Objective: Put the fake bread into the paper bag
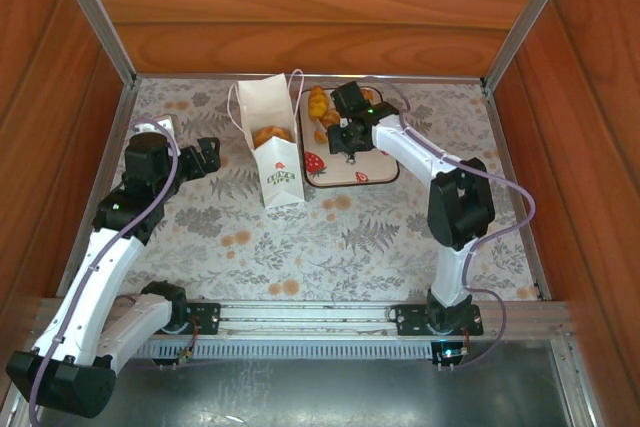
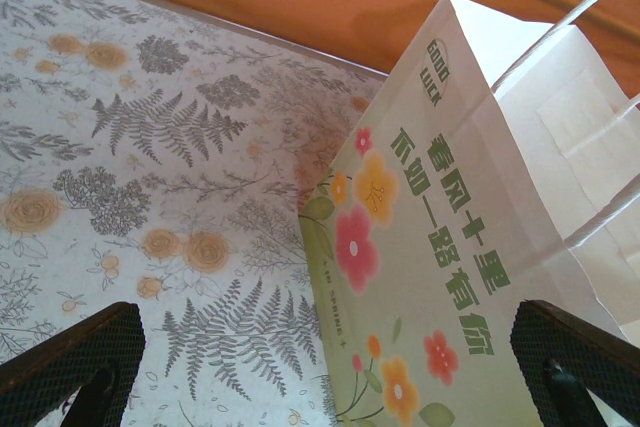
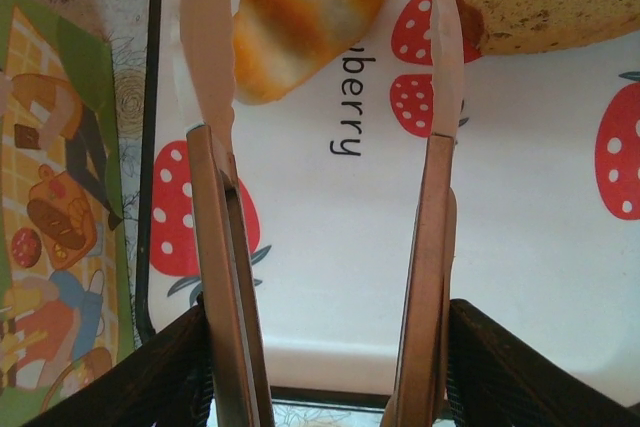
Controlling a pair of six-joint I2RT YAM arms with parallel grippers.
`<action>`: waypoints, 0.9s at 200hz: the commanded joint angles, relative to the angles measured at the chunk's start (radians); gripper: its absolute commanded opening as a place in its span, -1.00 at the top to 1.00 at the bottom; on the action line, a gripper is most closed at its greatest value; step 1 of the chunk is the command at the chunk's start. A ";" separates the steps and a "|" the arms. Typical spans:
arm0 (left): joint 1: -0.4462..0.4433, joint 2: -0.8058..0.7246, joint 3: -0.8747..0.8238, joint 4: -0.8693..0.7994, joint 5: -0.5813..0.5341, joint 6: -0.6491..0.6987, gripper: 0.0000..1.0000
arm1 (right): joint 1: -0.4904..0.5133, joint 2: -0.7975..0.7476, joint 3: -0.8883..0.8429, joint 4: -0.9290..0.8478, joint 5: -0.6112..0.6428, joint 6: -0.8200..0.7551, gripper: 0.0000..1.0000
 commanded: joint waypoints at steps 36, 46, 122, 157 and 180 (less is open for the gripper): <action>0.006 0.010 0.000 0.013 0.019 0.011 -1.00 | -0.017 0.063 0.071 0.024 -0.064 0.020 -0.21; 0.005 0.011 0.000 0.013 0.019 0.010 -1.00 | -0.018 0.074 0.081 0.020 -0.071 0.018 -0.21; 0.007 0.008 -0.001 0.013 0.018 0.014 -1.00 | -0.020 0.149 0.133 -0.011 -0.101 0.013 -0.09; 0.008 0.007 -0.001 0.013 0.018 0.010 -1.00 | -0.024 0.154 0.146 -0.032 -0.111 0.009 0.11; 0.008 0.010 0.000 0.013 0.019 0.010 -1.00 | -0.025 0.128 0.127 -0.030 -0.109 0.010 0.24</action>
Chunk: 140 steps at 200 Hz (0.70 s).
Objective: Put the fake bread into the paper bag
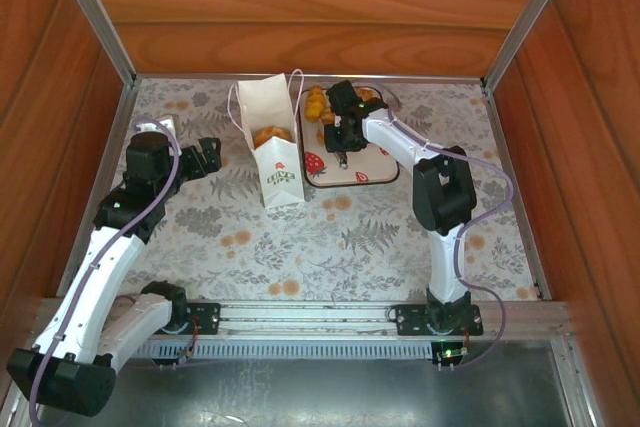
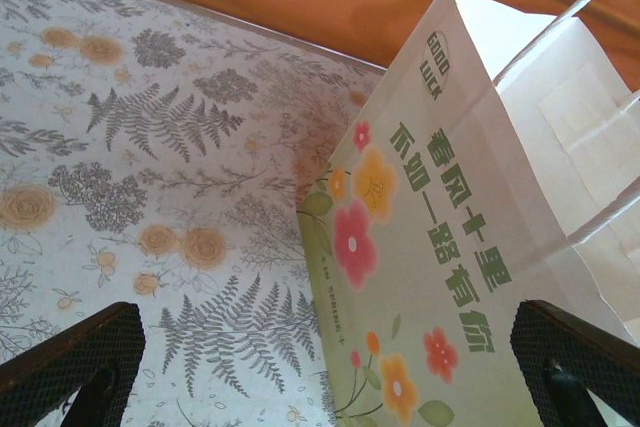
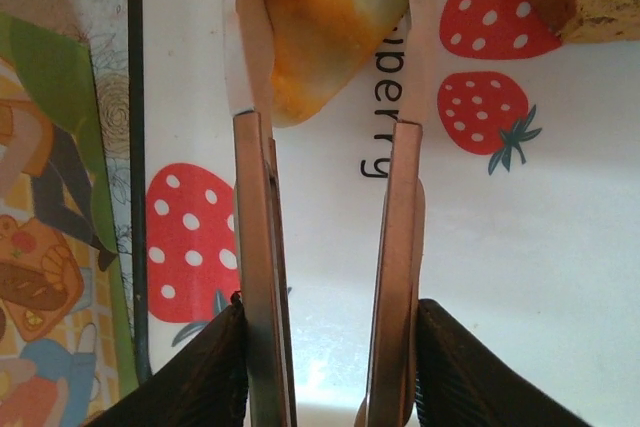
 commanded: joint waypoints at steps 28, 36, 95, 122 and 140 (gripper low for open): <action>0.008 0.003 0.004 0.013 0.016 0.006 -1.00 | -0.008 -0.084 -0.032 0.004 0.000 -0.008 0.35; 0.008 0.002 0.005 0.013 0.020 0.003 -1.00 | -0.007 -0.103 -0.046 0.006 0.007 -0.009 0.35; 0.008 0.003 0.065 0.012 0.056 -0.011 -1.00 | -0.007 -0.275 -0.158 0.001 0.044 -0.026 0.38; 0.009 0.031 0.134 -0.007 0.083 -0.013 -1.00 | -0.008 -0.366 -0.188 -0.023 0.049 -0.037 0.38; 0.009 0.065 0.194 -0.025 0.111 -0.005 -0.99 | -0.006 -0.438 -0.200 -0.044 0.047 -0.060 0.38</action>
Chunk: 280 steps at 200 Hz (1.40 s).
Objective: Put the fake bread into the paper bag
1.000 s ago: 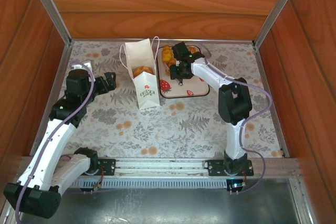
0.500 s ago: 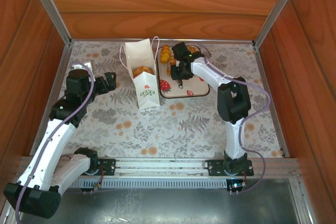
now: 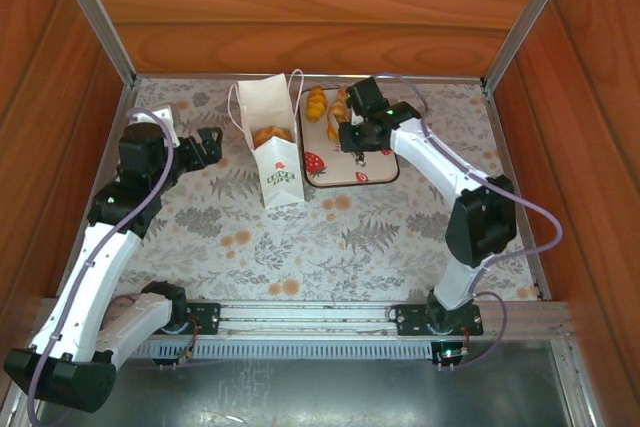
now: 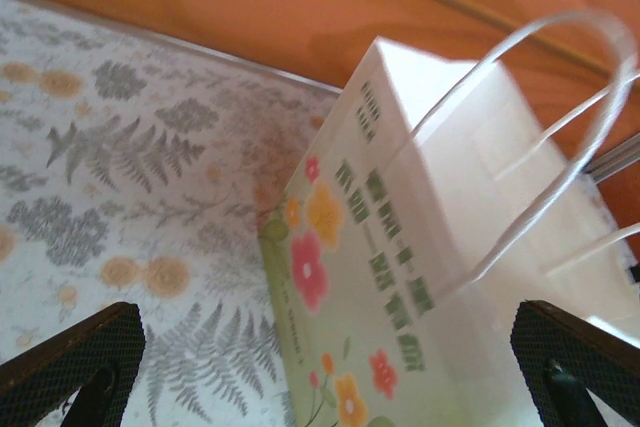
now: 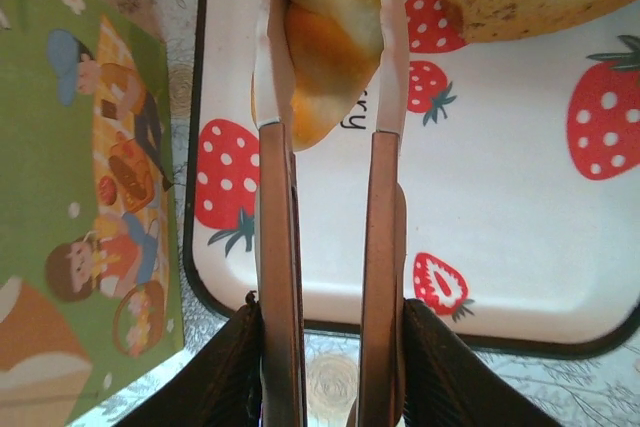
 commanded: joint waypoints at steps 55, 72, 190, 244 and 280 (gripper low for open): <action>0.008 0.181 0.239 -0.019 0.173 0.021 -0.72 | -0.003 -0.305 0.008 -0.126 0.032 -0.098 0.38; 0.008 0.239 0.289 -0.021 0.209 0.027 -0.61 | -0.001 -0.357 0.038 -0.162 0.034 -0.112 0.38; 0.023 0.402 0.453 -0.130 0.273 0.167 0.26 | 0.118 -0.418 0.366 -0.306 0.044 -0.207 0.38; 0.028 0.415 0.459 -0.143 0.273 0.172 0.57 | 0.243 -0.313 0.550 -0.324 0.058 -0.233 0.38; 0.028 0.370 0.432 -0.163 0.157 0.186 0.96 | 0.304 -0.258 0.572 -0.276 0.025 -0.224 0.38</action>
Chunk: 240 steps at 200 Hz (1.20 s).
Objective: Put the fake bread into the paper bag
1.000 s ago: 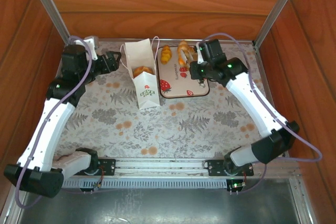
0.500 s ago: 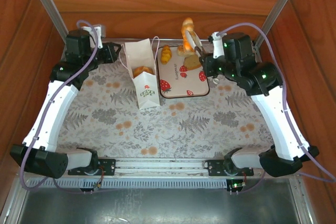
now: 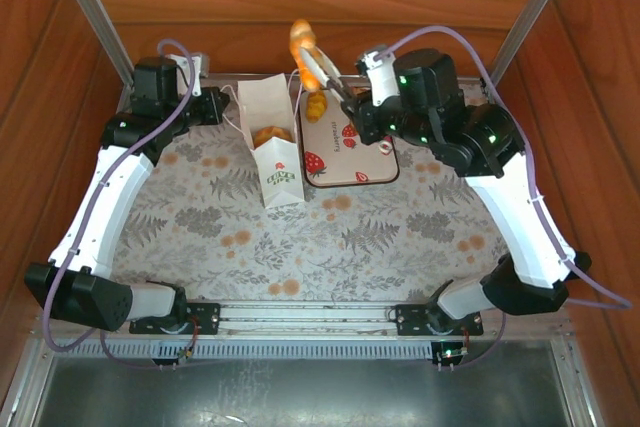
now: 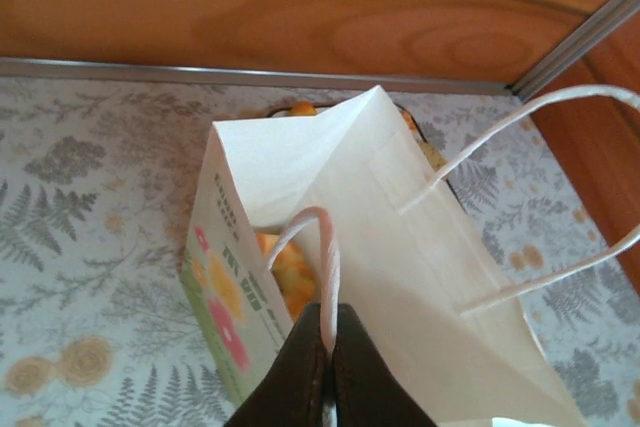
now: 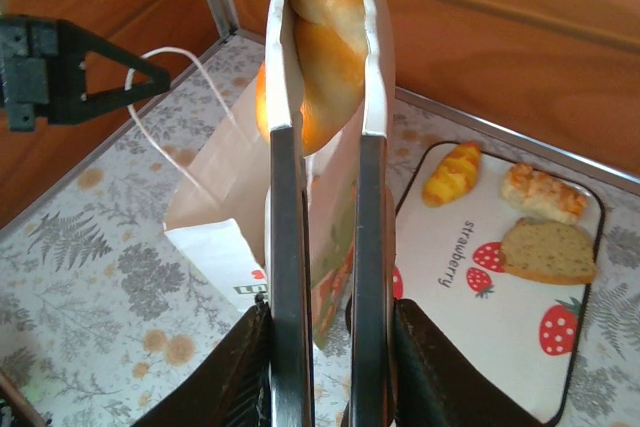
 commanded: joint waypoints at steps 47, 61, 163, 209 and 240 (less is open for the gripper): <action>0.012 -0.088 -0.026 -0.053 -0.129 0.056 0.96 | 0.095 0.156 0.126 0.046 -0.004 -0.034 0.37; 0.012 -0.089 -0.029 -0.055 -0.136 0.058 0.96 | 0.107 0.198 0.164 0.025 -0.003 -0.041 0.37; 0.012 -0.094 -0.038 -0.057 -0.158 0.065 0.96 | 0.135 0.405 0.274 -0.024 -0.025 -0.038 0.37; 0.011 -0.100 -0.044 -0.057 -0.172 0.065 0.96 | 0.141 0.432 0.223 -0.063 -0.022 -0.060 0.37; 0.013 -0.106 -0.044 -0.057 -0.179 0.061 0.96 | 0.142 0.438 0.203 -0.096 -0.039 -0.072 0.36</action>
